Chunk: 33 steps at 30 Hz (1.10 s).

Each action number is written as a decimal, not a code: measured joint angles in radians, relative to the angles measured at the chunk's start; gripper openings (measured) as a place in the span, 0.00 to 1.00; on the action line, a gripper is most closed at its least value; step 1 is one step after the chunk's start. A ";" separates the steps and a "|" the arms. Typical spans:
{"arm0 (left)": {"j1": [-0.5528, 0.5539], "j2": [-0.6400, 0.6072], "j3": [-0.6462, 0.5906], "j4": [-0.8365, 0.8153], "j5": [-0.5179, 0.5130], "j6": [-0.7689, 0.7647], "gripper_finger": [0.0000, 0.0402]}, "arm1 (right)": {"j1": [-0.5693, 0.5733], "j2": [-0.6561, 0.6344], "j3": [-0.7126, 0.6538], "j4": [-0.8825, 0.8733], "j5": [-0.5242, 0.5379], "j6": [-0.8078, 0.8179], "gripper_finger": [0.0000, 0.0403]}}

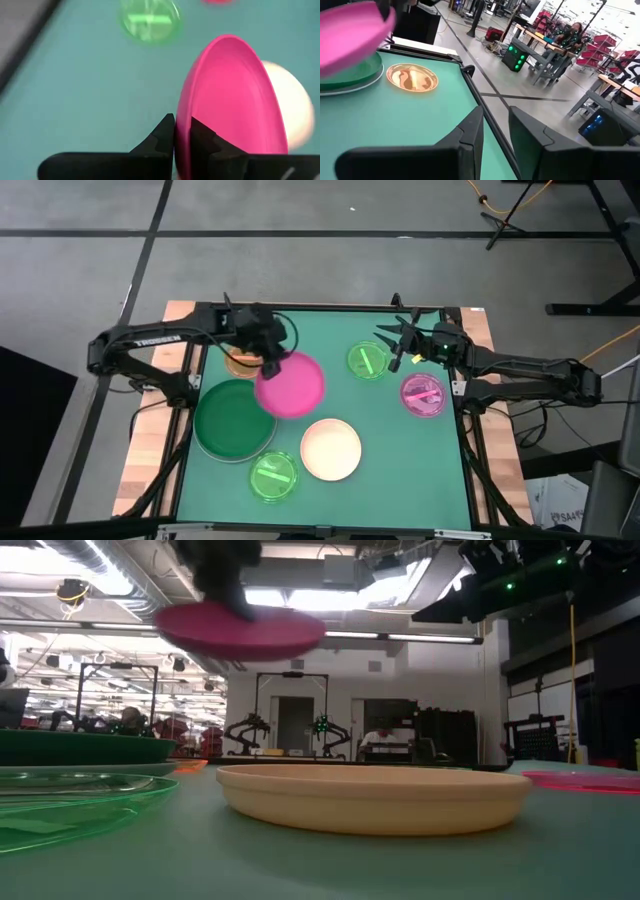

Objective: Stack plastic plates
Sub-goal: Stack the pink plate on top of the green plate

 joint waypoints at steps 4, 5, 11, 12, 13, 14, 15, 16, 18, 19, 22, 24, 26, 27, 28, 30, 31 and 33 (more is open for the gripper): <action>0.005 -0.020 0.000 -0.127 0.081 0.001 0.06 | 0.000 0.000 0.000 -0.019 0.000 0.000 0.21; 0.005 -0.020 0.000 -0.159 0.091 0.004 0.06 | 0.000 0.000 0.000 -0.021 0.000 0.000 0.21; 0.004 -0.017 0.000 -0.346 0.106 0.005 0.06 | 0.000 0.000 0.000 -0.021 0.000 0.000 0.21; 0.004 -0.017 0.000 -0.366 0.106 0.005 0.06 | 0.000 0.000 0.000 -0.021 0.000 0.000 0.21; 0.004 -0.017 0.000 -0.381 0.106 0.005 0.06 | 0.000 0.000 0.000 -0.021 0.000 0.000 0.21; 0.004 -0.017 0.000 -0.394 0.107 0.005 0.06 | 0.000 0.000 0.000 -0.021 0.000 0.000 0.21; 0.004 -0.017 0.000 -0.410 0.106 0.004 0.06 | 0.000 0.000 0.000 -0.021 0.000 0.000 0.21; 0.004 -0.017 0.000 -0.427 0.106 0.004 0.06 | 0.000 0.000 0.000 -0.021 0.000 0.000 0.21; 0.004 -0.017 0.000 -0.456 0.106 0.006 0.06 | 0.000 0.000 0.000 -0.021 0.000 0.000 0.21; 0.002 -0.017 -0.001 -0.467 0.106 0.007 0.06 | 0.000 0.000 0.000 -0.021 0.000 0.000 0.21; -0.012 -0.017 -0.032 -0.465 0.105 0.004 0.06 | 0.000 0.000 0.000 -0.021 0.000 0.000 0.21; -0.023 -0.016 -0.065 -0.465 0.105 0.001 0.06 | 0.000 0.000 0.000 -0.021 0.000 0.000 0.21; -0.032 -0.017 -0.095 -0.465 0.105 0.000 0.06 | 0.000 0.000 0.000 -0.021 0.000 0.000 0.21; -0.038 -0.017 -0.114 -0.458 0.105 0.000 0.06 | 0.000 0.000 0.000 -0.021 0.000 0.000 0.21; -0.044 -0.017 -0.133 -0.448 0.105 -0.001 0.06 | 0.000 0.000 0.000 -0.022 0.000 0.000 0.21; -0.052 -0.016 -0.169 -0.428 0.104 -0.001 0.06 | 0.000 0.000 0.000 -0.022 0.000 0.000 0.21; -0.054 -0.016 -0.185 -0.418 0.104 -0.001 0.06 | 0.000 0.000 0.000 -0.022 0.000 0.000 0.21; -0.054 -0.016 -0.216 -0.405 0.105 -0.002 0.06 | 0.000 0.000 0.000 -0.022 0.000 0.000 0.21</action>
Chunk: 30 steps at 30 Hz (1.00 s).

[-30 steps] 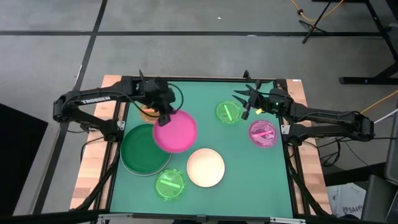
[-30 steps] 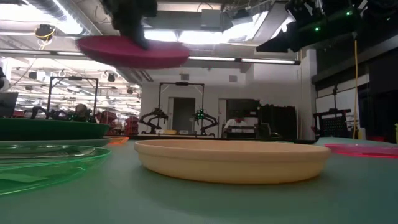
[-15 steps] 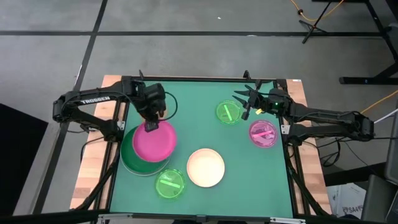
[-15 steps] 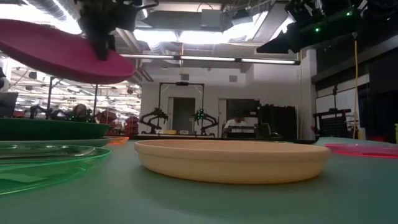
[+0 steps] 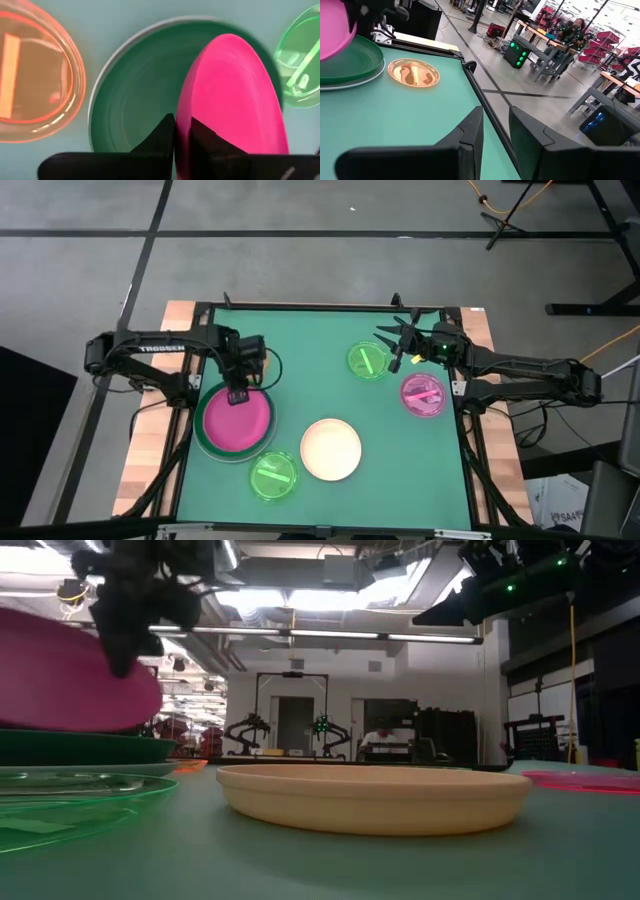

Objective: Stack plastic plates
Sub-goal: Stack the pink plate on top of the green plate

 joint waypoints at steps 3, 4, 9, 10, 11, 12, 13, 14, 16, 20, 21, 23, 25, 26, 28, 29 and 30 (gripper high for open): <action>0.000 0.000 -0.044 0.037 -0.001 0.000 0.06 | 0.000 0.000 0.000 0.000 0.000 0.000 0.21; 0.001 0.000 -0.059 0.049 -0.002 0.000 0.06 | 0.000 0.000 0.000 0.000 0.000 0.000 0.21; 0.001 0.000 -0.115 0.065 -0.005 -0.002 0.06 | 0.000 0.000 0.000 0.000 0.000 0.000 0.21; 0.001 0.000 -0.127 0.069 -0.004 -0.002 0.06 | 0.000 0.000 0.000 0.000 0.000 0.000 0.21; 0.001 0.000 -0.137 0.073 -0.004 -0.002 0.06 | 0.000 0.000 0.000 0.000 0.000 0.000 0.21; 0.001 0.000 -0.145 0.078 -0.004 -0.002 0.06 | 0.000 0.000 0.000 0.000 0.000 0.000 0.21; 0.001 0.000 -0.152 0.082 -0.005 -0.002 0.06 | 0.000 0.000 0.000 0.000 0.000 0.000 0.21; 0.001 0.000 -0.157 0.083 -0.009 -0.002 0.06 | 0.000 0.000 0.000 0.000 0.000 0.000 0.21; 0.001 0.000 -0.164 0.085 -0.023 -0.002 0.06 | 0.000 0.000 0.000 -0.002 0.000 0.000 0.21; 0.001 -0.001 -0.180 0.108 -0.042 -0.002 0.06 | 0.000 0.000 0.000 -0.014 0.000 0.000 0.21; 0.001 -0.001 -0.183 0.114 -0.043 -0.001 0.06 | 0.000 0.000 0.000 -0.017 0.000 0.000 0.21; 0.001 -0.001 -0.191 0.134 -0.044 -0.001 0.06 | 0.000 0.000 0.000 -0.021 0.000 0.000 0.21; 0.001 -0.001 -0.199 0.157 -0.045 0.000 0.06 | 0.000 0.000 0.000 -0.022 0.000 0.000 0.21; 0.001 -0.001 -0.202 0.164 -0.045 0.000 0.06 | 0.000 0.000 0.000 -0.025 0.000 0.000 0.21; 0.001 -0.001 -0.206 0.175 -0.050 -0.001 0.06 | 0.000 0.000 0.000 -0.029 0.000 0.000 0.21; 0.001 -0.001 -0.207 0.179 -0.050 0.000 0.06 | 0.000 0.000 0.000 -0.031 0.000 0.000 0.21; 0.001 -0.001 -0.207 0.182 -0.052 -0.001 0.06 | 0.000 0.000 0.000 -0.034 0.000 0.000 0.21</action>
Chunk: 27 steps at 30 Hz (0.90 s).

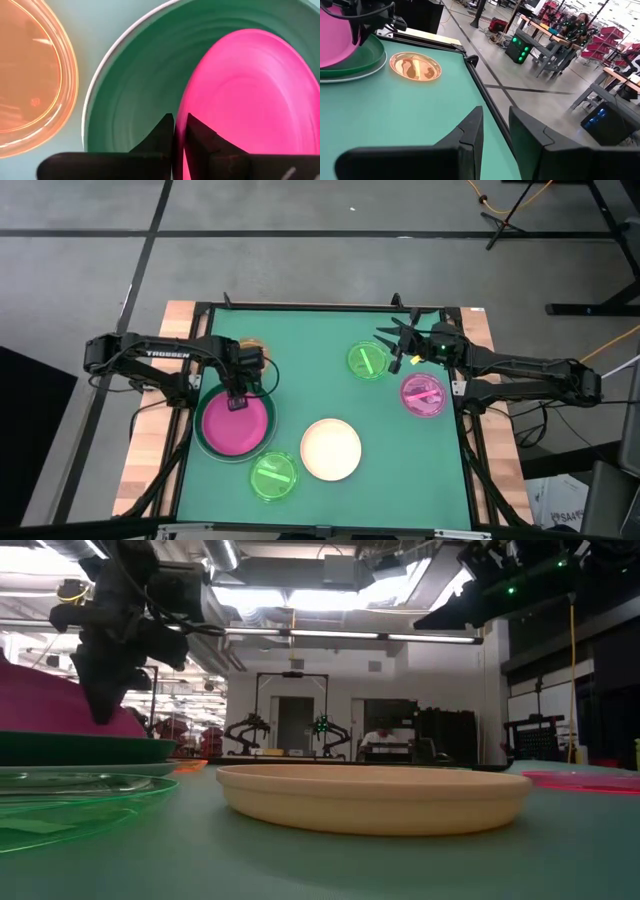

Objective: Stack plastic plates
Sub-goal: Stack the pink plate on top of the green plate, then stack the light orange plate on top of the pink plate

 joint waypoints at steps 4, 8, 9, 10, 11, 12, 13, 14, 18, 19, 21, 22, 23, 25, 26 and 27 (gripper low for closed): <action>0.000 0.000 0.000 0.007 -0.005 -0.001 0.06 | 0.000 0.000 0.000 -0.016 0.000 0.000 0.21; 0.000 0.001 -0.002 0.007 -0.026 -0.002 0.10 | 0.000 0.000 0.000 -0.016 0.000 0.000 0.21; 0.000 0.001 -0.002 0.007 -0.032 -0.002 0.12 | 0.000 0.000 0.000 -0.016 0.000 0.000 0.21; 0.000 0.001 -0.002 0.006 -0.040 -0.002 0.13 | 0.000 0.000 0.000 -0.016 0.000 0.000 0.21; 0.000 0.001 -0.003 0.005 -0.052 -0.002 0.15 | 0.000 0.000 0.000 -0.016 0.000 0.000 0.21; 0.000 0.001 -0.003 0.005 -0.065 -0.003 0.16 | 0.000 0.000 0.000 -0.016 0.000 0.000 0.21; 0.000 0.001 -0.003 0.005 -0.079 -0.007 0.18 | 0.000 0.000 0.000 -0.016 0.000 0.000 0.21; 0.000 0.001 -0.003 0.005 -0.092 -0.015 0.19 | 0.000 0.000 0.000 -0.016 0.000 0.000 0.21; 0.000 0.001 -0.003 0.004 -0.099 -0.024 0.23 | 0.000 0.000 0.000 -0.016 0.000 0.000 0.21; 0.000 0.001 -0.003 0.004 -0.098 -0.024 0.23 | 0.000 0.000 0.000 -0.016 0.000 0.000 0.21; 0.000 0.001 -0.003 0.003 -0.095 -0.024 0.24 | 0.000 0.000 0.000 -0.016 0.000 0.000 0.21; 0.000 0.001 -0.003 0.003 -0.094 -0.024 0.25 | 0.000 0.000 0.000 -0.016 0.000 0.000 0.21; 0.000 0.001 -0.003 0.003 -0.093 -0.024 0.25 | 0.000 0.000 0.000 -0.016 0.000 0.000 0.21; 0.000 0.001 -0.003 0.003 -0.090 -0.025 0.25 | 0.000 0.000 0.000 -0.015 0.000 0.000 0.21; 0.000 0.001 -0.003 0.003 -0.090 -0.025 0.25 | 0.000 0.000 0.000 -0.015 0.000 0.000 0.21; 0.000 0.001 -0.003 0.003 -0.090 -0.025 0.25 | 0.000 0.000 0.000 -0.015 0.000 0.000 0.21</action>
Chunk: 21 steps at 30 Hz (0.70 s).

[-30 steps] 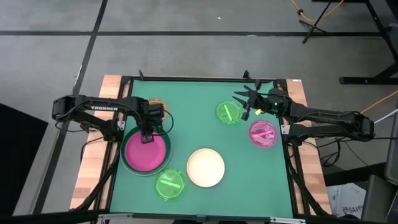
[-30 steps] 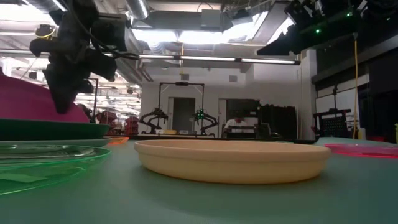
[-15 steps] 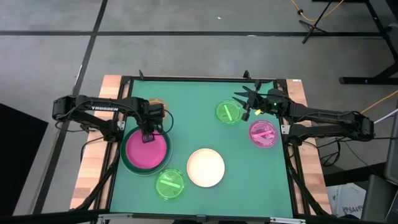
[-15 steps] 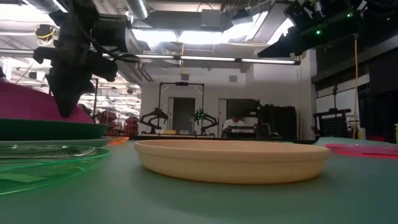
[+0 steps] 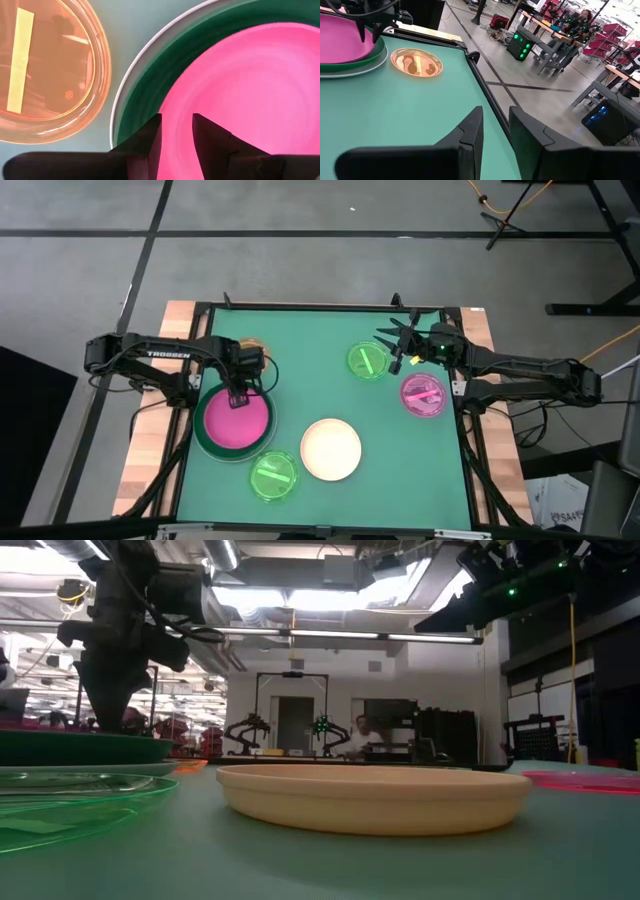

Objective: Stack plastic plates
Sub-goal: Stack the light orange plate on top of the pink plate

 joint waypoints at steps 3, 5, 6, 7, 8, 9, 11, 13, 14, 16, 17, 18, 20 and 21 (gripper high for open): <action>0.000 0.000 0.000 0.000 0.003 0.000 0.25 | 0.000 0.000 0.000 0.000 0.000 0.000 0.21; 0.000 0.000 0.000 0.000 0.008 0.000 0.25 | 0.000 0.000 0.000 0.000 0.000 0.000 0.21; 0.000 0.000 0.000 0.000 0.011 -0.001 0.25 | 0.000 0.000 0.000 0.000 0.000 0.000 0.21; 0.000 0.000 0.000 0.000 0.011 -0.003 0.25 | 0.000 0.000 0.000 0.000 0.000 0.000 0.21; 0.000 0.000 0.000 0.000 0.011 -0.004 0.25 | 0.000 0.000 0.000 0.000 0.000 0.000 0.21; 0.000 0.000 0.000 0.000 0.011 -0.004 0.25 | 0.000 0.000 0.000 0.000 0.000 0.000 0.21; 0.000 0.000 0.000 -0.001 0.011 -0.013 0.25 | 0.000 0.000 0.000 0.000 0.000 0.000 0.21; 0.000 0.000 0.001 -0.001 0.012 -0.031 0.25 | 0.000 0.000 0.000 0.000 0.000 0.000 0.21; 0.000 0.000 0.005 -0.007 0.012 -0.040 0.25 | 0.000 0.000 0.000 0.000 0.000 0.000 0.21; 0.000 0.000 0.024 -0.027 0.014 -0.049 0.25 | 0.000 0.000 0.000 0.000 0.000 0.000 0.21; 0.000 0.000 0.038 -0.035 0.016 -0.052 0.25 | 0.000 0.000 0.000 0.000 0.000 0.000 0.21; 0.000 0.000 0.052 -0.040 0.017 -0.053 0.25 | 0.000 0.000 0.000 0.000 0.000 0.000 0.21; 0.000 0.000 0.084 -0.041 0.018 -0.055 0.25 | 0.000 0.000 0.000 0.000 0.000 0.000 0.21; 0.000 0.000 0.103 -0.039 0.018 -0.055 0.25 | 0.000 0.000 0.000 0.000 0.000 0.000 0.21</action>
